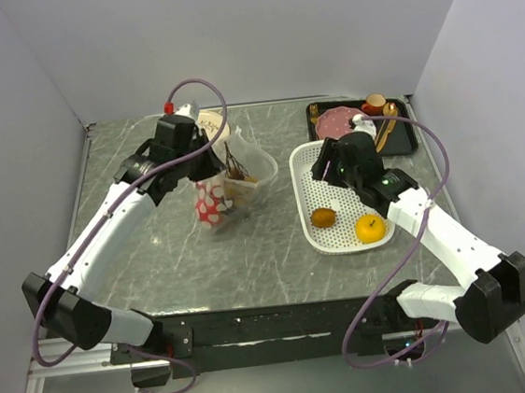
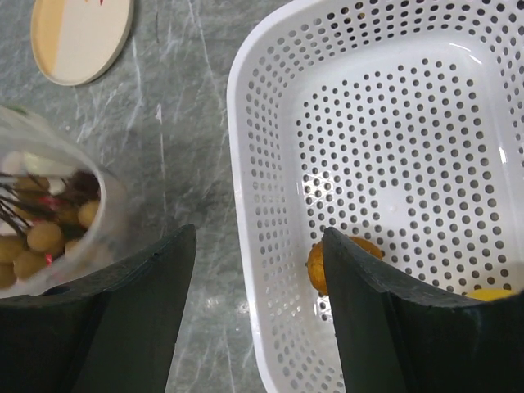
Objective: Place the food in the zip-top bag and seal the zipper
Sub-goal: Adjust the zipper food storage bag at the center of the board.
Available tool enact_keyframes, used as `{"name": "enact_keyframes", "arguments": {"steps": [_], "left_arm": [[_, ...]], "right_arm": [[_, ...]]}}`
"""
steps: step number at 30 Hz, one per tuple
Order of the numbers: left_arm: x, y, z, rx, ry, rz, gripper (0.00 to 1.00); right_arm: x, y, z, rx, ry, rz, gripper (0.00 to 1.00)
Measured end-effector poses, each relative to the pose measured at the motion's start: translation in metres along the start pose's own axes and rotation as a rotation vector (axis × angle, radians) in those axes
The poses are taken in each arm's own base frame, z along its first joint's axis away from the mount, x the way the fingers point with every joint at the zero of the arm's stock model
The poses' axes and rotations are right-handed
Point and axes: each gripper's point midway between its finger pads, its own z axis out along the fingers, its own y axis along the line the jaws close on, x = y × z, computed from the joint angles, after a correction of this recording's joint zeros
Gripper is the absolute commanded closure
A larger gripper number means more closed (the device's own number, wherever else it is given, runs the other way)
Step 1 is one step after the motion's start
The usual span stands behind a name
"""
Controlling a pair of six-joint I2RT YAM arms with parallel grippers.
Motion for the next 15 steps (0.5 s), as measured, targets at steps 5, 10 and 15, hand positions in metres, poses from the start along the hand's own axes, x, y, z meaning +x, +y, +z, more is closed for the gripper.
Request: {"name": "enact_keyframes", "arguments": {"steps": [5, 10, 15], "left_arm": [[0.001, -0.005, -0.002, -0.003, 0.01, 0.008, 0.99], [-0.002, -0.007, -0.004, 0.011, -0.007, 0.004, 0.99], [-0.003, -0.011, -0.003, 0.034, -0.015, 0.005, 0.99]], "right_arm": [[0.008, -0.006, 0.006, 0.022, 0.034, -0.004, 0.27], [0.03, -0.023, 0.013, 0.08, 0.125, -0.018, 0.25], [0.079, -0.043, 0.023, 0.121, 0.272, -0.037, 0.19]]}}
